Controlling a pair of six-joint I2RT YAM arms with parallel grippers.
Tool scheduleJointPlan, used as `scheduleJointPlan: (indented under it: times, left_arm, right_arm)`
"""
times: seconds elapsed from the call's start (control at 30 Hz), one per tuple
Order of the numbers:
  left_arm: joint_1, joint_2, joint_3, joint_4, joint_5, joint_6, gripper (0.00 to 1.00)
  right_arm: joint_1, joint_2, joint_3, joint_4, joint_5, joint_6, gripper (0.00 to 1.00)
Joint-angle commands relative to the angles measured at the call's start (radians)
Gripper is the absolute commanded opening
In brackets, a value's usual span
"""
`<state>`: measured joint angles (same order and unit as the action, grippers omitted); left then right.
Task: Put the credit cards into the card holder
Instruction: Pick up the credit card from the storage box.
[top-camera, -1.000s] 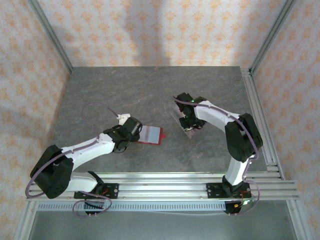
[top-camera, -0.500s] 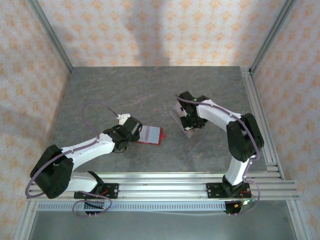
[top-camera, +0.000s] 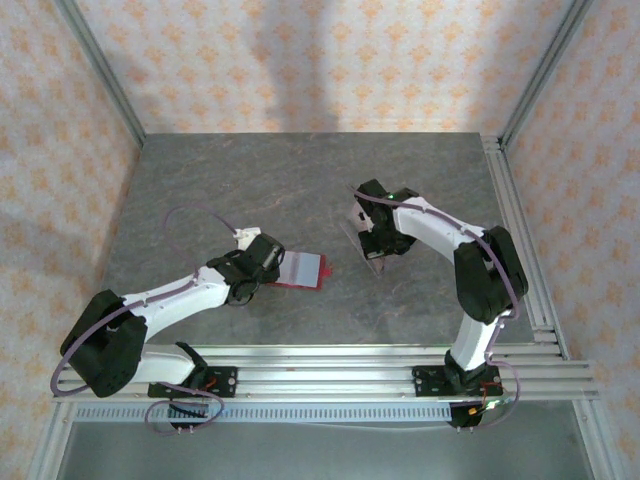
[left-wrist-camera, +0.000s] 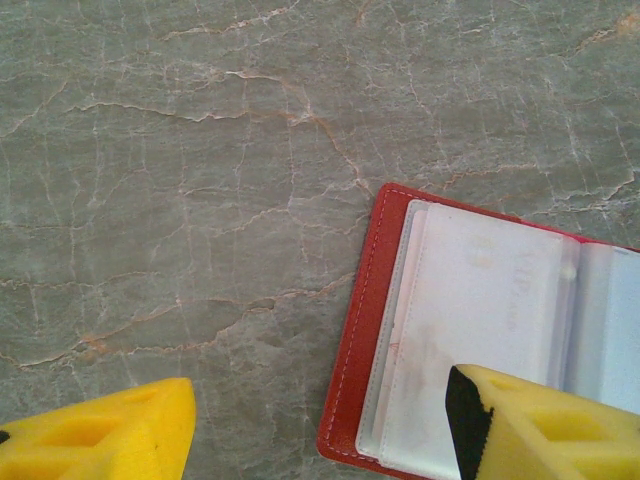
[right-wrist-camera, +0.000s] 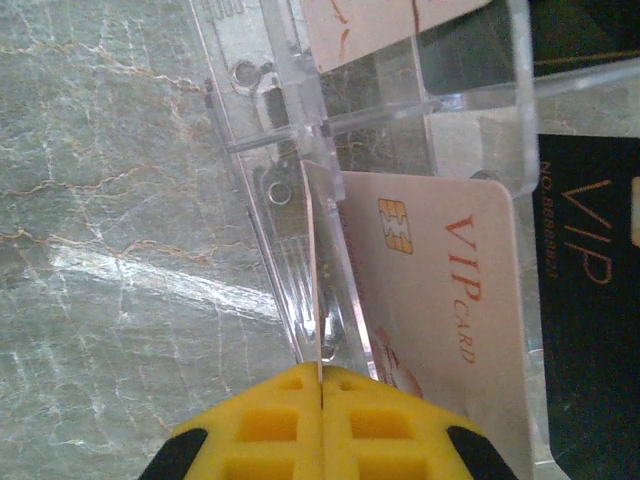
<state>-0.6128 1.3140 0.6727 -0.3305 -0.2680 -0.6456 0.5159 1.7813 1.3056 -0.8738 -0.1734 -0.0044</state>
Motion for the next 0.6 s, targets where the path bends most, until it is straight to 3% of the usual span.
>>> scheduleJointPlan:
  times: [0.0,0.27,0.57]
  left_arm:
    - [0.005,-0.006,0.022,-0.005,-0.008,0.001,0.68]
    - [0.007,0.041,0.061,-0.067,-0.053,0.0,0.69]
    - [0.044,0.112,0.074,-0.078,-0.065,0.017,0.69]
  right_arm:
    - [-0.002,-0.031,0.04,-0.048,0.008,-0.012,0.0]
    - [-0.002,-0.097,0.096,-0.071,-0.039,0.001,0.0]
    - [-0.002,-0.186,0.1,0.002,-0.214,0.086,0.0]
